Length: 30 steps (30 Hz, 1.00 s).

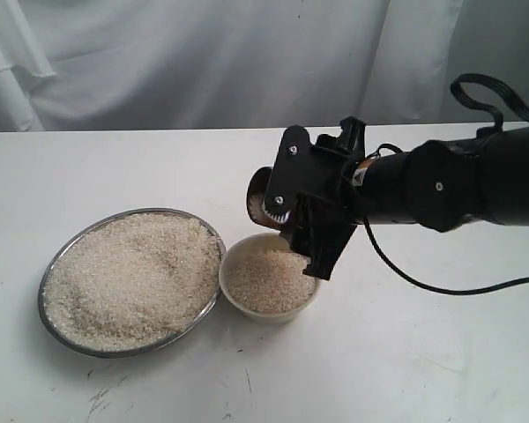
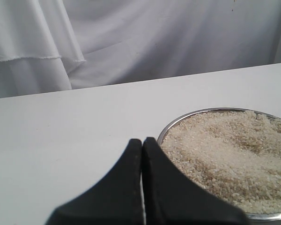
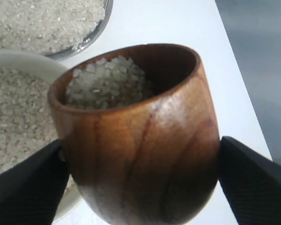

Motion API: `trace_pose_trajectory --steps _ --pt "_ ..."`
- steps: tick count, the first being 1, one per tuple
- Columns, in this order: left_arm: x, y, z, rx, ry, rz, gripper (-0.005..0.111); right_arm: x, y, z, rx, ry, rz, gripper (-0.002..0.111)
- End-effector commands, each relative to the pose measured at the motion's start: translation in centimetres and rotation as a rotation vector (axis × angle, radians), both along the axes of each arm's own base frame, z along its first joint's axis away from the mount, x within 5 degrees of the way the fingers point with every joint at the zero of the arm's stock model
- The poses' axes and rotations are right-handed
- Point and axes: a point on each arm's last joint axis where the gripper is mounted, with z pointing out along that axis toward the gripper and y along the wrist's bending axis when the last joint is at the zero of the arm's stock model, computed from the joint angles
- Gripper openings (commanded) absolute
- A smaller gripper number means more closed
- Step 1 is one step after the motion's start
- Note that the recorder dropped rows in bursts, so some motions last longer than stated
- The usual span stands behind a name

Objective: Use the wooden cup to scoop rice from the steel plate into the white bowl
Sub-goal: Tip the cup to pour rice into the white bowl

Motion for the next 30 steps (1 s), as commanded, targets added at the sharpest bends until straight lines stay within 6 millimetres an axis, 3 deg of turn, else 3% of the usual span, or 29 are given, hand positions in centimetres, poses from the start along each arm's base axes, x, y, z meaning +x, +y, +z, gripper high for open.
trace_pose_trajectory --steps 1,13,30 --pt "0.06 -0.03 0.14 -0.004 -0.005 -0.005 0.0 -0.24 -0.61 -0.23 -0.045 -0.073 0.036 0.0" --pt "0.06 -0.03 0.14 -0.006 -0.005 -0.005 0.0 -0.42 -0.65 -0.43 -0.297 -0.195 0.29 0.0" --pt "0.06 -0.03 0.14 -0.003 -0.005 -0.005 0.0 -0.7 -0.35 -0.53 -0.503 -0.307 0.506 0.0"
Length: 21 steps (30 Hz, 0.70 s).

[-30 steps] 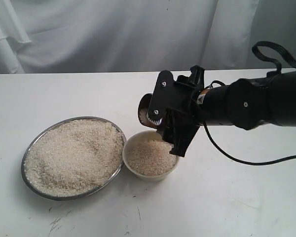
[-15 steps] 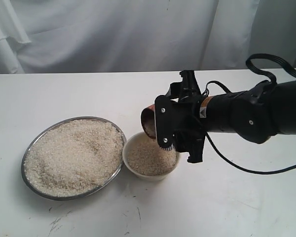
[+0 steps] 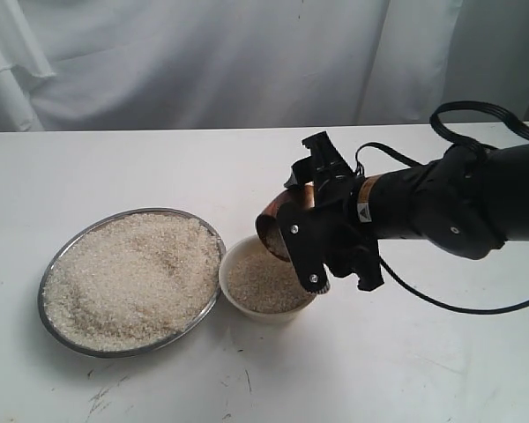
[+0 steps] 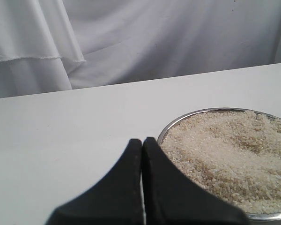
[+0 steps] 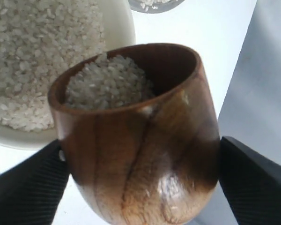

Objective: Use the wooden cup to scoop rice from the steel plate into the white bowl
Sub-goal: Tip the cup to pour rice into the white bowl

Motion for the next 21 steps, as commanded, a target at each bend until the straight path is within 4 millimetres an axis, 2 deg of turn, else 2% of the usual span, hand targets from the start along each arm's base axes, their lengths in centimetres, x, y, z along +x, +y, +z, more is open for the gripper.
trace_pose_trajectory --steps 1,21 --pt "0.06 -0.03 0.14 -0.005 -0.005 -0.005 0.0 -0.17 0.22 0.48 -0.047 -0.056 0.075 0.0" --pt "0.06 -0.03 0.14 -0.003 -0.005 -0.005 0.0 0.05 1.02 1.27 -0.158 -0.257 0.311 0.0"
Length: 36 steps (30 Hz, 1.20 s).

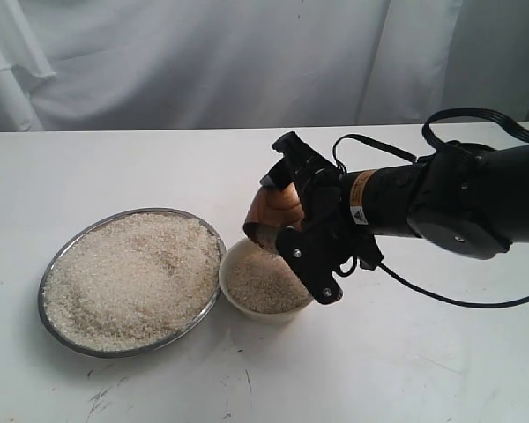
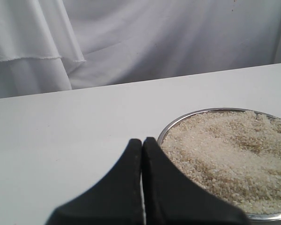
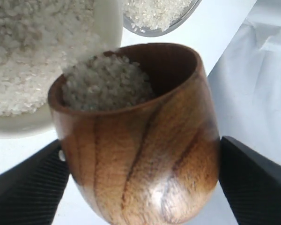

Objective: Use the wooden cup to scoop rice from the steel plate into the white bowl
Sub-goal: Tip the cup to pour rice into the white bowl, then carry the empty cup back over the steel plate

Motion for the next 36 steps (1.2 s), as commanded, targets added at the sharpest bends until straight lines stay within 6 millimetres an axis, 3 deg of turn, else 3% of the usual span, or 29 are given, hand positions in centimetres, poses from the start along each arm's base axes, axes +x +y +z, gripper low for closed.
trace_pose_trajectory --steps 1,18,26,36 --pt "0.1 0.0 0.1 -0.003 -0.003 -0.005 0.0 0.0 0.2 0.7 -0.014 -0.063 0.057 0.0" --pt "0.1 0.0 0.1 -0.004 -0.003 -0.005 0.0 0.1 0.8 1.4 -0.107 -0.25 0.237 0.0" --pt "0.1 0.0 0.1 -0.004 -0.003 -0.005 0.0 0.5 0.9 2.1 -0.123 -0.361 0.245 0.0" --pt "0.1 0.0 0.1 -0.006 -0.003 -0.005 0.0 0.6 0.8 2.1 -0.148 -0.378 0.238 0.0"
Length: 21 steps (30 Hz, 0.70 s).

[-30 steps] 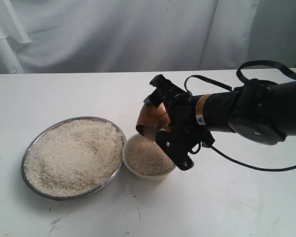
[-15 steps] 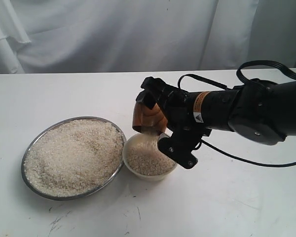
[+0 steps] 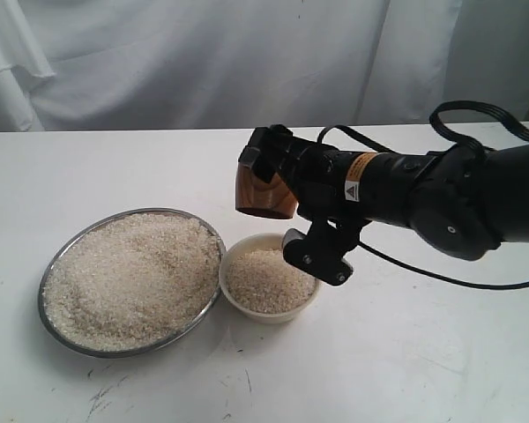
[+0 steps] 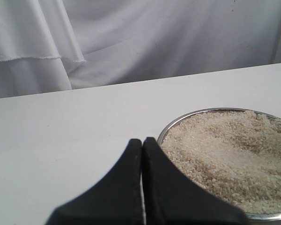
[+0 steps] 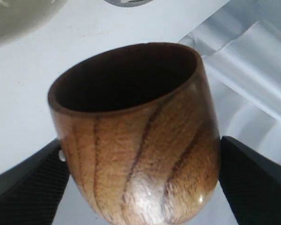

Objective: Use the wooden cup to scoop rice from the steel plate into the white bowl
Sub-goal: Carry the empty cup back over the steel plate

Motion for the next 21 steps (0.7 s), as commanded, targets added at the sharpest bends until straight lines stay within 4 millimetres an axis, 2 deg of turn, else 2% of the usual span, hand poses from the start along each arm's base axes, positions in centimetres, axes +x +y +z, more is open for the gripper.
trace_pose_trajectory --steps 1,9,14,15,21 --pt "0.1 0.0 0.1 -0.006 -0.003 -0.005 0.0 0.0 0.0 0.7 0.046 -0.009 -0.022 0.0" --pt "0.1 0.0 0.1 -0.004 -0.003 -0.005 0.0 -0.3 1.7 1.3 0.46 0.279 -0.325 0.0" --pt "0.1 0.0 0.1 -0.004 -0.003 -0.005 0.0 1.1 5.5 1.6 0.527 0.401 -0.344 0.0" --pt "0.1 0.0 0.1 -0.004 -0.003 -0.005 0.0 2.0 7.4 1.4 0.537 0.413 -0.324 0.0" --pt "0.1 0.0 0.1 -0.006 -0.003 -0.005 0.0 4.4 12.3 0.1 0.543 0.385 -0.255 0.0"
